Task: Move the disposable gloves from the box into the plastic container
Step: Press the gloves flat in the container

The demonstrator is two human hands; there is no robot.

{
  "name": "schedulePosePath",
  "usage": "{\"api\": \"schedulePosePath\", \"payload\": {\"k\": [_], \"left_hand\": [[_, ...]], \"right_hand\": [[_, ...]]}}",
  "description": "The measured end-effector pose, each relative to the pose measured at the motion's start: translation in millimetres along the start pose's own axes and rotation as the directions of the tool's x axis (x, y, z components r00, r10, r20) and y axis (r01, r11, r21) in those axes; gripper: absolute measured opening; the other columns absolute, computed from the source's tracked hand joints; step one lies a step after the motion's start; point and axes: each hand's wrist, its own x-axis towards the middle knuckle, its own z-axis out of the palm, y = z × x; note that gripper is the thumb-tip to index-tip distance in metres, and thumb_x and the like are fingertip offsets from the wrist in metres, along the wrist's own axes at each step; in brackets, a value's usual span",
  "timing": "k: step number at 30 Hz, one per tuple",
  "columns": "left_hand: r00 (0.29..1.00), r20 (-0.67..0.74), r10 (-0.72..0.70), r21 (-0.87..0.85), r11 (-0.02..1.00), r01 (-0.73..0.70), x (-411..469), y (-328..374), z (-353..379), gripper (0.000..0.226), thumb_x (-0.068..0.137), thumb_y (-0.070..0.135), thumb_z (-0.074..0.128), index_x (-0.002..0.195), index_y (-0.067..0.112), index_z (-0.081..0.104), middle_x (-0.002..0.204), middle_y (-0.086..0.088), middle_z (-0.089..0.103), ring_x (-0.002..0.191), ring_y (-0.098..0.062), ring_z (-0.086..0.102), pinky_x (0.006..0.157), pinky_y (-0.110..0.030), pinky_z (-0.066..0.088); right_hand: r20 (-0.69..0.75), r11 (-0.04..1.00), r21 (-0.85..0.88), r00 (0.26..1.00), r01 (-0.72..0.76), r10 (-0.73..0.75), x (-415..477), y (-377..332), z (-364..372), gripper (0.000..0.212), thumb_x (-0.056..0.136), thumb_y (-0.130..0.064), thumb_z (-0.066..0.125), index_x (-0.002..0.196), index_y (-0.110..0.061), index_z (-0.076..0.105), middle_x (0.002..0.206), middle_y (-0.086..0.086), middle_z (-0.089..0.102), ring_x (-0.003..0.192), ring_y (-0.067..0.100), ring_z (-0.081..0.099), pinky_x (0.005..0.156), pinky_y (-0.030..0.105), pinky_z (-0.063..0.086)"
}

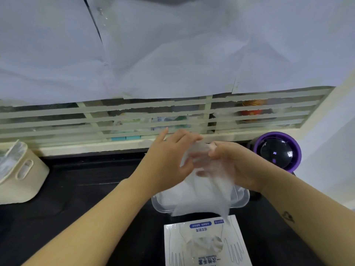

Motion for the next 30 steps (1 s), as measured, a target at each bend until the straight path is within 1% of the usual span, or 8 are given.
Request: {"api": "schedulePosePath", "payload": {"k": [3,5,11,16,21,24,27,30], "left_hand": [[0.993,0.003,-0.118,-0.064,0.991,0.118,7,0,-9,0.038,0.093,0.016,0.054,0.129,0.025,0.054,0.107,0.011,0.061,0.079,0.002,0.053,0.077,-0.013,0.046],[0.982,0.012,-0.188,-0.099,0.977,0.188,11,0,-17,0.028,0.096,0.019,0.050,0.121,0.030,0.054,0.095,0.016,0.061,0.067,-0.002,0.056,0.062,-0.015,0.048],[0.896,0.286,-0.340,-0.371,0.823,0.431,26,-20,-39,0.018,0.100,0.029,0.047,0.091,0.030,0.062,0.078,0.012,0.069,0.057,0.001,0.060,0.061,-0.017,0.049],[0.809,0.371,-0.456,-0.205,0.810,0.550,31,-62,-23,0.020,0.100,0.029,0.050,0.088,0.021,0.065,0.074,0.003,0.062,0.061,-0.006,0.056,0.058,-0.021,0.043],[0.792,0.038,-0.610,-0.078,0.788,0.611,30,-83,-12,0.019,0.099,0.021,0.049,0.112,0.016,0.063,0.098,0.002,0.061,0.071,-0.008,0.051,0.061,-0.024,0.037],[0.902,-0.136,-0.409,-0.042,0.912,0.407,28,-61,-10,0.023,0.099,0.022,0.049,0.119,0.021,0.060,0.107,0.007,0.057,0.073,-0.001,0.048,0.068,-0.018,0.038],[0.951,0.281,-0.132,0.032,0.991,0.128,23,-33,10,0.029,0.100,0.028,0.046,0.127,0.029,0.056,0.125,0.011,0.055,0.102,-0.004,0.055,0.089,-0.023,0.048],[0.755,0.643,-0.125,0.123,0.991,0.059,15,-32,45,0.037,0.100,0.029,0.048,0.138,0.031,0.050,0.147,0.009,0.042,0.129,-0.013,0.045,0.104,-0.036,0.042]], "right_hand": [[-0.078,0.998,-0.063,0.997,-0.028,0.023,-4,-7,-7,0.025,0.095,0.000,0.040,0.109,-0.001,0.061,0.113,0.016,0.069,0.106,0.032,0.065,0.088,0.038,0.056],[-0.116,0.995,-0.084,0.993,-0.045,0.035,-6,-11,-14,0.021,0.094,-0.003,0.045,0.109,0.000,0.060,0.109,0.016,0.070,0.104,0.030,0.067,0.087,0.037,0.056],[-0.363,0.884,-0.466,0.919,-0.037,-0.153,-3,-12,-26,0.022,0.076,-0.019,0.073,0.093,-0.013,0.060,0.084,0.006,0.073,0.070,0.011,0.068,0.063,0.018,0.054],[-0.436,0.699,-0.706,0.847,-0.113,-0.304,23,20,-39,0.023,0.089,-0.017,0.065,0.109,-0.024,0.053,0.073,-0.001,0.071,0.064,0.004,0.067,0.061,0.010,0.046],[-0.479,0.637,-0.748,0.817,-0.187,-0.322,49,50,-49,0.035,0.093,-0.013,0.060,0.126,-0.017,0.050,0.076,0.003,0.068,0.064,0.009,0.064,0.057,0.015,0.045],[-0.494,0.616,-0.759,0.804,-0.212,-0.332,60,61,-51,0.037,0.094,-0.010,0.058,0.130,-0.016,0.049,0.078,0.004,0.067,0.067,0.013,0.064,0.054,0.015,0.043],[-0.471,0.543,-0.807,0.808,-0.233,-0.353,70,67,-52,0.037,0.094,-0.009,0.056,0.130,-0.015,0.049,0.081,0.003,0.065,0.070,0.017,0.064,0.063,0.028,0.056],[-0.440,0.421,-0.863,0.826,-0.279,-0.353,76,72,-56,0.034,0.095,-0.008,0.052,0.129,-0.016,0.048,0.081,0.003,0.064,0.069,0.019,0.063,0.068,0.041,0.057]]}}
